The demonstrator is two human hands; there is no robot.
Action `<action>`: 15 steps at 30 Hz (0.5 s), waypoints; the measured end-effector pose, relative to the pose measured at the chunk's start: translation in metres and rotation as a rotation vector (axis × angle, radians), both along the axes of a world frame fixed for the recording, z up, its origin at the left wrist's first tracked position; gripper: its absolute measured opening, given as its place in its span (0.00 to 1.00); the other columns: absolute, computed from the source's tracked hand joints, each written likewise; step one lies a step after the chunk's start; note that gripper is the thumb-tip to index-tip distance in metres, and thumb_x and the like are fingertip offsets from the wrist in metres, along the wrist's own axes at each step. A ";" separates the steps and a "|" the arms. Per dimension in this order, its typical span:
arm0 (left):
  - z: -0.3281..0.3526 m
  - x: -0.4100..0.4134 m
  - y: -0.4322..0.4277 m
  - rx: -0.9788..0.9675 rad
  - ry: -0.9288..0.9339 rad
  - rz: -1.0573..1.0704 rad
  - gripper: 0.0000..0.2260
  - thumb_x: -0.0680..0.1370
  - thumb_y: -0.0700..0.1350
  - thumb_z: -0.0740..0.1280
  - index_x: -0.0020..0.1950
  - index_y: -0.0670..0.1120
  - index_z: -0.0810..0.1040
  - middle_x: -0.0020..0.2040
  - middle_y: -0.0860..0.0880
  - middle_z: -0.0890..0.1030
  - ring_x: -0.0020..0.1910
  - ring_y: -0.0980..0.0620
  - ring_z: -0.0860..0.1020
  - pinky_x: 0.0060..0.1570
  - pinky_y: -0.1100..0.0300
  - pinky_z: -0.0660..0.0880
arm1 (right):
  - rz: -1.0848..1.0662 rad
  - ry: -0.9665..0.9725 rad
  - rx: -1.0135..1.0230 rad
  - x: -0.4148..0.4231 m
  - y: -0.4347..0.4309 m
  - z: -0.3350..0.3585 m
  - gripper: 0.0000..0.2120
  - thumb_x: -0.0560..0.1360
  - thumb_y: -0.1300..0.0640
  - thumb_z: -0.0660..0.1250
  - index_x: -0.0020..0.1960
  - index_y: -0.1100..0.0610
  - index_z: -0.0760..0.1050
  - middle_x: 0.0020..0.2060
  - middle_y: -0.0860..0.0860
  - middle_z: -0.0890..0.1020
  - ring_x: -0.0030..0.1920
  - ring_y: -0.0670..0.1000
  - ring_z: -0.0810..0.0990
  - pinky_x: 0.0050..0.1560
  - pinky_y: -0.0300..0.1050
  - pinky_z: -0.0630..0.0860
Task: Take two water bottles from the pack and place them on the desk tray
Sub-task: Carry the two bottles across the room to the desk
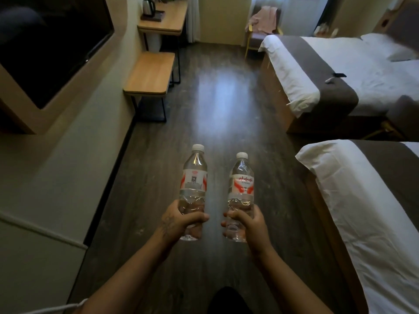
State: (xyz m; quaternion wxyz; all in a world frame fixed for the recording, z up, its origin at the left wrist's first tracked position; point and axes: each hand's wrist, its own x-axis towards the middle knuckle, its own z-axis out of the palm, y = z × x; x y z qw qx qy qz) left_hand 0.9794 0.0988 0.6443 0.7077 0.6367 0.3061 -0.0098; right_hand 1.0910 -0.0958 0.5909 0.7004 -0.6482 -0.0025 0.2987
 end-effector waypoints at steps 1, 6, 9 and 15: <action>-0.001 0.021 0.011 -0.004 -0.005 0.004 0.33 0.64 0.50 0.82 0.66 0.44 0.79 0.57 0.42 0.88 0.54 0.43 0.89 0.58 0.42 0.85 | 0.000 -0.001 0.007 0.021 0.010 0.000 0.35 0.63 0.49 0.82 0.66 0.53 0.75 0.53 0.60 0.89 0.45 0.61 0.91 0.39 0.52 0.87; -0.013 0.134 0.059 0.017 0.001 0.015 0.36 0.60 0.53 0.83 0.66 0.44 0.79 0.58 0.41 0.88 0.55 0.40 0.87 0.59 0.39 0.85 | 0.027 -0.020 0.017 0.137 0.058 -0.014 0.30 0.67 0.51 0.80 0.66 0.52 0.75 0.51 0.54 0.90 0.44 0.59 0.91 0.37 0.49 0.87; -0.017 0.208 0.086 0.020 0.019 0.049 0.31 0.64 0.49 0.82 0.65 0.43 0.79 0.58 0.40 0.87 0.56 0.38 0.87 0.60 0.38 0.84 | 0.029 -0.017 0.022 0.216 0.087 -0.018 0.34 0.63 0.48 0.81 0.66 0.52 0.74 0.50 0.54 0.90 0.43 0.59 0.91 0.37 0.49 0.87; -0.004 0.343 0.134 0.026 0.025 0.103 0.34 0.61 0.50 0.82 0.65 0.45 0.79 0.56 0.41 0.88 0.54 0.40 0.88 0.56 0.43 0.86 | 0.091 0.007 0.021 0.362 0.142 -0.017 0.24 0.70 0.56 0.79 0.64 0.52 0.76 0.49 0.56 0.90 0.43 0.59 0.91 0.37 0.50 0.87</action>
